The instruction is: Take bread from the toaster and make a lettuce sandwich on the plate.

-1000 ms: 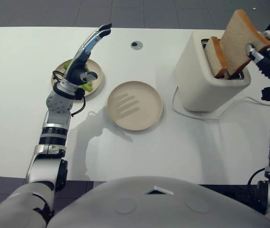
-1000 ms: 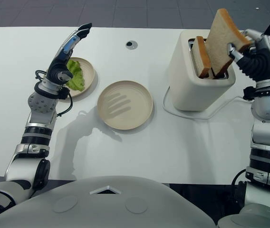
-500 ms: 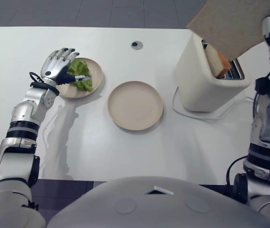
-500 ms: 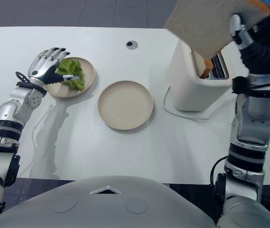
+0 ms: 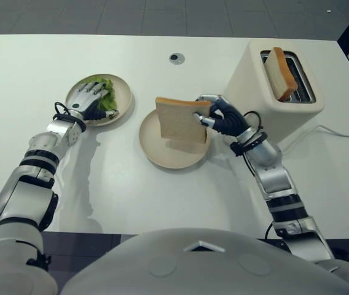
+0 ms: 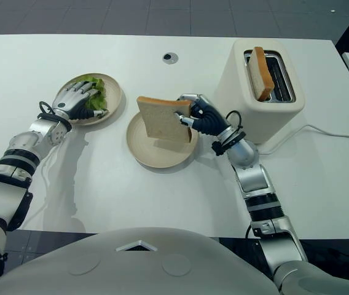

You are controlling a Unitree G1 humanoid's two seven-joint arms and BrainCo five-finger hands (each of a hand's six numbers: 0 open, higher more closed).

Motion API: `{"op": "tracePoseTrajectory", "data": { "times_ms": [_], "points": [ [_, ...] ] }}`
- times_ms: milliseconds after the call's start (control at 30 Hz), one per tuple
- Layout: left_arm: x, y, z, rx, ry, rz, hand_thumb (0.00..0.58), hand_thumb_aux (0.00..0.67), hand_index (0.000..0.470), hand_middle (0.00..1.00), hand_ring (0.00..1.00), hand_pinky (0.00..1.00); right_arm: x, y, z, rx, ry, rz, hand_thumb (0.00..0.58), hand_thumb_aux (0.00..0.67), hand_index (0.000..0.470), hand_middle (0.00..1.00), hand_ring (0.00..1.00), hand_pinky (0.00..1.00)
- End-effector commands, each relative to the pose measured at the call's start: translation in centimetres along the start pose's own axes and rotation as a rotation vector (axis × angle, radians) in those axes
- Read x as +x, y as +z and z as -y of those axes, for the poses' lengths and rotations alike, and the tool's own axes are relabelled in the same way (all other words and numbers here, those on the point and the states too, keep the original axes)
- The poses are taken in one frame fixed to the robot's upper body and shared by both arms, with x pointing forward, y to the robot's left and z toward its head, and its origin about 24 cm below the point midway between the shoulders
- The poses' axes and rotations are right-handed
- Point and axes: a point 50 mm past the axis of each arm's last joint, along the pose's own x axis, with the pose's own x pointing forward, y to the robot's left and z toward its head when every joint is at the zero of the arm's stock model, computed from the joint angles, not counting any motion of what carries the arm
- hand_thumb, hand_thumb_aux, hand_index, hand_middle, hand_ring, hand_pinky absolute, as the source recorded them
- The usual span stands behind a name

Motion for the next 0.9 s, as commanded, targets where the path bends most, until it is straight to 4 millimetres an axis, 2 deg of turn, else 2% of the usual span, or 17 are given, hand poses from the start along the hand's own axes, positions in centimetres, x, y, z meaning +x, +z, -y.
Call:
{"op": "tracePoseTrajectory", "data": {
  "times_ms": [33,133,267,300,333,367,433,467,667,800,900],
  "points": [
    [-0.2,0.6,1.0,-0.003,-0.056,0.038,0.580,0.670,0.470,0.00,0.00,0.00,0.1,-1.2,-1.3,-0.058,0.094,-0.066,0.580,0.670,0.470,1.00,1.00,1.00],
    [-0.1,1.5,1.1,-0.039,-0.050,0.089,0.580,0.670,0.470,0.00,0.00,0.00,-0.1,-2.0,-1.4,-0.127,0.140,-0.118,0.580,0.670,0.470,1.00,1.00,1.00],
    [0.2,2.2,-0.4,-0.101,0.050,0.145,0.580,0.670,0.470,0.00,0.00,0.00,0.1,-2.2,-0.8,-0.214,0.117,-0.139,0.580,0.659,0.463,1.00,1.00,1.00],
    [0.3,2.4,-0.9,-0.122,0.080,0.162,0.580,0.670,0.470,0.00,0.00,0.00,0.1,-2.1,-0.6,-0.241,0.116,-0.140,0.508,0.434,0.304,0.94,0.94,0.94],
    [0.3,2.5,-1.5,-0.142,0.113,0.181,0.580,0.670,0.470,0.00,0.00,0.00,0.1,-2.0,-0.5,-0.273,0.121,-0.143,0.000,0.000,0.000,0.75,0.75,0.75],
    [0.2,2.7,-2.0,-0.158,0.142,0.198,0.580,0.670,0.470,0.00,0.00,0.00,0.1,-2.0,-0.4,-0.299,0.123,-0.143,0.000,0.000,0.000,0.57,0.57,0.57],
    [0.0,3.3,-3.1,-0.220,0.201,0.251,0.580,0.670,0.470,0.00,0.00,0.00,0.0,-1.5,-0.1,-0.335,0.123,-0.126,0.000,0.000,0.000,0.33,0.33,0.33],
    [-0.3,3.6,-3.8,-0.255,0.231,0.284,0.580,0.670,0.470,0.00,0.00,0.00,0.0,-1.2,0.1,-0.343,0.116,-0.112,0.000,0.000,0.000,0.00,0.00,0.00],
    [-1.6,5.1,-6.0,-0.408,0.308,0.420,0.580,0.670,0.470,0.00,0.00,0.00,-0.1,-0.2,1.3,-0.389,0.069,-0.080,0.000,0.000,0.000,0.00,0.00,0.00],
    [-2.2,7.3,-6.3,-0.488,0.295,0.535,0.580,0.670,0.470,0.00,0.00,0.00,0.2,0.8,2.9,-0.363,-0.073,-0.043,0.000,0.000,0.000,0.00,0.00,0.00],
    [-2.5,10.2,-5.7,-0.539,0.250,0.641,0.580,0.670,0.470,0.00,0.00,0.00,0.4,1.9,4.5,-0.303,-0.226,0.008,0.000,0.000,0.000,0.00,0.00,0.00]
  ]
}}
